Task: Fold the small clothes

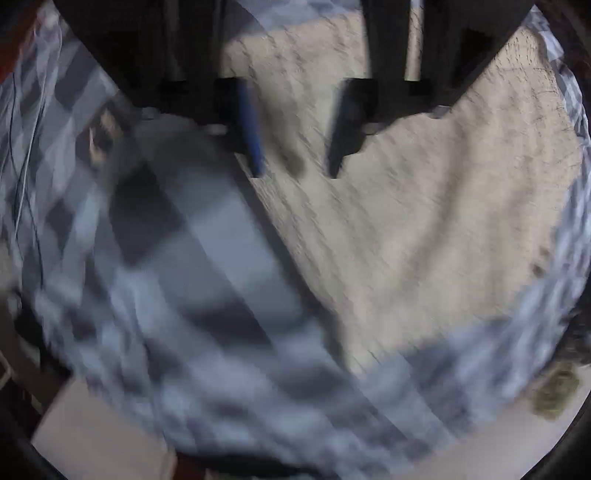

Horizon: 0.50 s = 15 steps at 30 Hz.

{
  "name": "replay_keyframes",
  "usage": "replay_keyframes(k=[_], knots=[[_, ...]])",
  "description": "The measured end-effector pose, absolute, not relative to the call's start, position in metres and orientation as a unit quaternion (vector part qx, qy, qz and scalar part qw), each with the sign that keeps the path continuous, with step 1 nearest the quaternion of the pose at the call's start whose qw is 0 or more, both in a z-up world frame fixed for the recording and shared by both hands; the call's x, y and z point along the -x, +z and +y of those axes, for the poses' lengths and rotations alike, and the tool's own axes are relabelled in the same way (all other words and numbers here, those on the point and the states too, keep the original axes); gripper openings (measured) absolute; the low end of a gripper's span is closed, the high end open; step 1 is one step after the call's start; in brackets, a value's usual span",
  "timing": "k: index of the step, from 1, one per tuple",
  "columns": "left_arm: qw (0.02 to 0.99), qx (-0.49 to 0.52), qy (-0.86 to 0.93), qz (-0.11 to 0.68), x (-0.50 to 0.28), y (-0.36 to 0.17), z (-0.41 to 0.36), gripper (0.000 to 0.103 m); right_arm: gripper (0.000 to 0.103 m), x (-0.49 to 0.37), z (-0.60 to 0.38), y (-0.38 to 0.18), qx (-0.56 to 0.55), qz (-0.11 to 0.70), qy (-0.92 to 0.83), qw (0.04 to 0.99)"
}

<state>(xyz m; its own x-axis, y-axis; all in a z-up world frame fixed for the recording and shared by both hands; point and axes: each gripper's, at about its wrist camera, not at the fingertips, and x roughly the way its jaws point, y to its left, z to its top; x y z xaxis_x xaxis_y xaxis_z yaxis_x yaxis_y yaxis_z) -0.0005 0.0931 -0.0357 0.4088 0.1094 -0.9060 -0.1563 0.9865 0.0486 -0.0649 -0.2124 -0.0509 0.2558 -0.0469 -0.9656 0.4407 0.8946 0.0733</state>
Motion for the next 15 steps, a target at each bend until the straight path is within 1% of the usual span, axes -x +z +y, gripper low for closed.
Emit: replay_keyframes(k=[1, 2, 3, 5, 6, 8, 10, 11, 12, 13, 15], knots=[[0.849, 0.019, 0.054, 0.525, -0.002, -0.031, 0.08, 0.004, 0.086, 0.06, -0.195, -0.043, -0.17, 0.56, -0.133, 0.8], [0.861, 0.011, 0.005, 0.508, -0.004, -0.026, 0.058, 0.004, 0.093, 0.056, -0.181, -0.039, -0.168, 0.543, -0.112, 0.815], [0.865, 0.005, -0.027, 0.501, -0.004, -0.026, 0.055, 0.004, 0.093, 0.05, -0.16, -0.035, -0.157, 0.528, -0.085, 0.83], [0.863, -0.007, -0.111, 0.493, -0.008, -0.034, 0.024, 0.004, 0.093, 0.076, -0.149, -0.037, -0.121, 0.518, -0.038, 0.846], [0.859, -0.008, -0.134, 0.494, -0.008, -0.04, 0.013, 0.004, 0.093, 0.076, -0.142, -0.037, -0.102, 0.515, -0.01, 0.851], [0.837, -0.011, -0.186, 0.515, -0.01, -0.061, -0.021, 0.004, 0.093, 0.067, -0.109, -0.062, -0.04, 0.514, 0.048, 0.856], [0.822, -0.032, -0.188, 0.536, -0.012, -0.079, -0.04, 0.004, 0.093, 0.06, -0.07, -0.075, 0.042, 0.524, 0.083, 0.846], [0.82, -0.058, -0.174, 0.542, -0.013, -0.089, -0.046, 0.004, 0.093, 0.057, -0.05, -0.089, 0.093, 0.536, 0.103, 0.833], [0.821, -0.063, -0.175, 0.54, -0.014, -0.093, -0.041, 0.004, 0.093, 0.056, -0.042, -0.1, 0.122, 0.547, 0.114, 0.82], [0.823, -0.064, -0.178, 0.535, -0.014, -0.093, -0.038, 0.004, 0.093, 0.056, -0.037, -0.11, 0.143, 0.556, 0.121, 0.81], [0.828, -0.065, -0.142, 0.538, -0.022, -0.092, -0.021, 0.004, 0.096, 0.048, -0.055, -0.111, 0.12, 0.564, 0.132, 0.806]])
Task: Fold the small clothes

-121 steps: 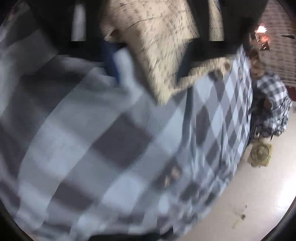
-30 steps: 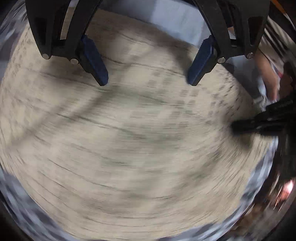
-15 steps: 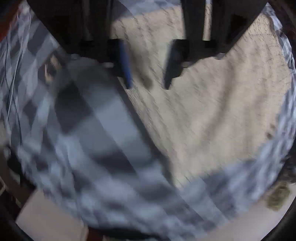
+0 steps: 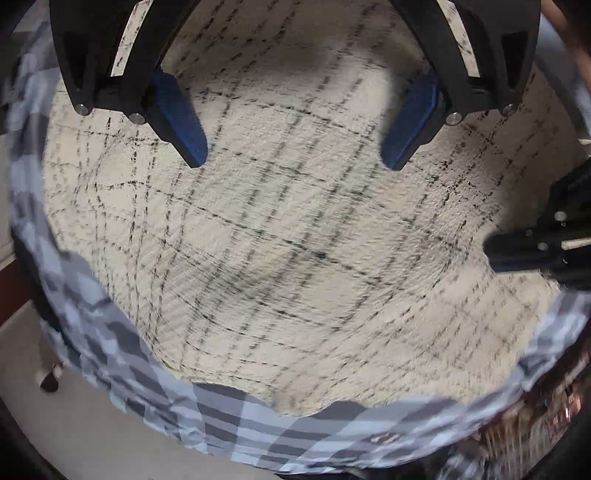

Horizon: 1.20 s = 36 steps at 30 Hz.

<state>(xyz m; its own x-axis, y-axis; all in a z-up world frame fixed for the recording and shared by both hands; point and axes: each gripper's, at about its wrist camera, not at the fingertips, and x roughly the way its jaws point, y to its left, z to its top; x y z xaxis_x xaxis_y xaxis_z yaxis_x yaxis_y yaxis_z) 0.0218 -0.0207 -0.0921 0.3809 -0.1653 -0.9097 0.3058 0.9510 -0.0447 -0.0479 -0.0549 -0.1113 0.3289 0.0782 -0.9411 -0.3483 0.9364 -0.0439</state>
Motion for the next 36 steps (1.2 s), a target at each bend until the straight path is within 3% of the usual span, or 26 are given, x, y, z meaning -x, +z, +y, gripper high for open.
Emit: replay_keyframes(k=[4, 6, 8, 10, 13, 18, 22, 27, 31, 36], knots=[[0.828, -0.011, -0.017, 0.561, -0.037, -0.097, 0.053, 0.004, 0.099, 0.008, -0.154, -0.119, 0.031, 0.621, 0.019, 0.783], [0.823, -0.031, 0.072, 0.563, -0.043, -0.102, 0.08, 0.004, 0.099, -0.001, -0.21, -0.125, -0.018, 0.638, -0.068, 0.767], [0.8, -0.09, 0.192, 0.562, -0.047, -0.106, 0.106, 0.004, 0.101, -0.001, -0.261, -0.125, -0.075, 0.631, -0.14, 0.759], [0.799, -0.06, 0.209, 0.561, -0.049, -0.103, 0.125, 0.004, 0.101, 0.001, -0.289, -0.121, -0.111, 0.613, -0.194, 0.758], [0.827, 0.054, 0.15, 0.539, -0.052, -0.086, 0.133, 0.004, 0.101, -0.007, -0.278, -0.094, -0.035, 0.554, -0.255, 0.792], [0.887, -0.065, 0.015, 0.458, -0.056, -0.046, 0.055, 0.004, 0.102, -0.023, -0.211, -0.063, 0.036, 0.457, -0.166, 0.873], [0.89, -0.143, 0.04, 0.43, -0.053, -0.034, 0.035, 0.004, 0.102, -0.024, -0.166, -0.066, 0.075, 0.445, -0.105, 0.886], [0.868, -0.095, -0.04, 0.485, -0.063, -0.041, 0.046, 0.004, 0.102, -0.014, -0.147, -0.055, 0.065, 0.462, -0.056, 0.883], [0.852, -0.126, -0.01, 0.507, -0.061, -0.062, 0.052, 0.004, 0.102, -0.002, -0.136, -0.032, 0.026, 0.463, -0.039, 0.885], [0.859, -0.137, -0.064, 0.489, -0.051, -0.052, 0.05, 0.004, 0.102, -0.001, -0.132, -0.029, 0.015, 0.467, -0.027, 0.884]])
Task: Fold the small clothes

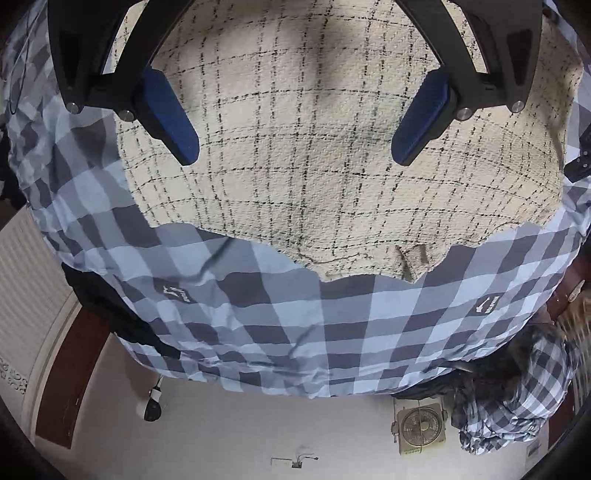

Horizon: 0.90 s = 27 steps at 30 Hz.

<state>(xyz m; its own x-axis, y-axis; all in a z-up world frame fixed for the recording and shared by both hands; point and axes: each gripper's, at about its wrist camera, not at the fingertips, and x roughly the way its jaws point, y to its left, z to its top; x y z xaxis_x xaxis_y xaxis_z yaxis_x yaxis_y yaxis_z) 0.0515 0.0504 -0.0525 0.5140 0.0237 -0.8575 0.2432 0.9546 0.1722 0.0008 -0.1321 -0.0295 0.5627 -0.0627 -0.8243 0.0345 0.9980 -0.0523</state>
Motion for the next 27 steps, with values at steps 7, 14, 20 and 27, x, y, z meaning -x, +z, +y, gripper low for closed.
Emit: replay_keyframes(k=[7, 14, 20, 27], knots=[[0.862, -0.105, -0.075, 0.49, -0.05, -0.037, 0.062, 0.004, 0.102, -0.001, -0.135, -0.031, -0.017, 0.477, -0.02, 0.879], [0.849, -0.055, -0.151, 0.503, -0.041, -0.032, 0.059, 0.004, 0.102, -0.002, -0.135, -0.035, -0.036, 0.488, -0.016, 0.872], [0.815, -0.108, -0.181, 0.54, -0.029, -0.034, 0.048, 0.004, 0.102, 0.002, -0.126, -0.03, -0.021, 0.484, -0.011, 0.875], [0.797, -0.18, -0.177, 0.549, -0.005, -0.029, 0.034, 0.004, 0.102, 0.003, -0.122, -0.024, -0.023, 0.479, 0.001, 0.877]])
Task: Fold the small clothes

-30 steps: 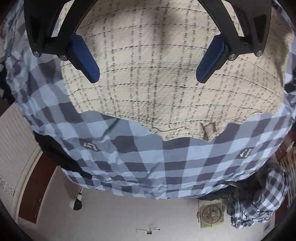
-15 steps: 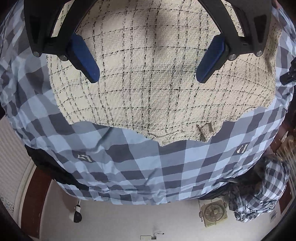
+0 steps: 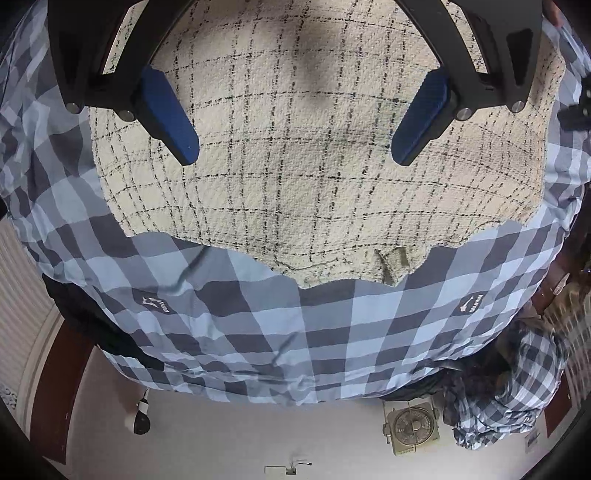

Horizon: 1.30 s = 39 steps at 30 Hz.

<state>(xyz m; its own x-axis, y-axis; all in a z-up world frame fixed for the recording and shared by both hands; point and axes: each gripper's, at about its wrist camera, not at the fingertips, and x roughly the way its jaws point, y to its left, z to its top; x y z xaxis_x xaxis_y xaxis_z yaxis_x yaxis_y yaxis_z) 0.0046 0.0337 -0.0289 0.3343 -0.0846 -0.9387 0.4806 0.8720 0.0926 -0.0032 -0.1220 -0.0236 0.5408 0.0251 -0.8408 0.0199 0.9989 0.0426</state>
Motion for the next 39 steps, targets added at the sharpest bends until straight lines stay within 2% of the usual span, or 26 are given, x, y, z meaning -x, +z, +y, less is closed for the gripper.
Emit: replay_keyframes(k=[1, 2, 3, 4, 5, 9, 14, 15, 19, 21, 27, 31, 34, 37, 39], knots=[[0.803, -0.172, -0.183, 0.54, -0.006, -0.023, 0.034, 0.004, 0.102, 0.003, -0.123, -0.023, -0.026, 0.479, 0.002, 0.877], [0.811, -0.166, -0.182, 0.53, -0.008, -0.017, 0.035, 0.012, 0.102, 0.003, -0.125, -0.021, -0.031, 0.478, 0.003, 0.878], [0.823, -0.149, -0.185, 0.515, -0.011, -0.008, 0.038, 0.026, 0.102, 0.003, -0.127, -0.02, -0.038, 0.477, 0.004, 0.878], [0.833, -0.126, -0.194, 0.502, -0.015, 0.0, 0.041, 0.091, 0.102, 0.003, -0.128, -0.019, -0.042, 0.477, 0.005, 0.878], [0.846, -0.107, -0.211, 0.478, -0.017, 0.008, 0.043, 0.103, 0.102, 0.003, -0.131, -0.017, -0.049, 0.476, 0.005, 0.878], [0.859, -0.054, -0.23, 0.455, -0.034, 0.016, 0.041, 0.103, 0.102, 0.003, -0.141, -0.015, -0.072, 0.474, 0.0, 0.877], [0.843, 0.113, -0.235, 0.471, -0.065, -0.006, 0.048, 0.103, 0.102, 0.0, -0.146, -0.022, -0.078, 0.483, -0.003, 0.872], [0.842, 0.12, -0.225, 0.475, -0.068, -0.012, 0.044, 0.103, 0.102, 0.0, -0.144, -0.025, -0.076, 0.486, 0.001, 0.871], [0.824, 0.124, -0.289, 0.472, -0.067, -0.044, 0.011, 0.103, 0.102, -0.002, -0.113, -0.04, -0.032, 0.512, 0.041, 0.857], [0.826, 0.088, -0.281, 0.481, -0.067, -0.053, -0.005, 0.103, 0.102, -0.002, -0.096, -0.046, 0.0, 0.518, 0.06, 0.853], [0.847, -0.042, -0.093, 0.522, -0.075, -0.09, -0.011, 0.103, 0.101, -0.008, -0.069, -0.083, 0.066, 0.566, 0.107, 0.815], [0.839, -0.07, -0.074, 0.535, -0.074, -0.111, 0.012, 0.103, 0.102, -0.02, -0.111, -0.092, -0.023, 0.601, 0.111, 0.791], [0.847, -0.067, -0.021, 0.527, -0.078, -0.109, 0.044, 0.103, 0.102, -0.024, -0.16, -0.092, -0.012, 0.609, 0.002, 0.793], [0.847, -0.019, 0.042, 0.529, -0.088, -0.104, 0.087, 0.103, 0.102, -0.024, -0.223, -0.097, -0.016, 0.615, -0.122, 0.779], [0.85, -0.034, 0.101, 0.516, -0.088, -0.097, 0.104, 0.103, 0.102, -0.021, -0.254, -0.093, -0.027, 0.606, -0.178, 0.775]])
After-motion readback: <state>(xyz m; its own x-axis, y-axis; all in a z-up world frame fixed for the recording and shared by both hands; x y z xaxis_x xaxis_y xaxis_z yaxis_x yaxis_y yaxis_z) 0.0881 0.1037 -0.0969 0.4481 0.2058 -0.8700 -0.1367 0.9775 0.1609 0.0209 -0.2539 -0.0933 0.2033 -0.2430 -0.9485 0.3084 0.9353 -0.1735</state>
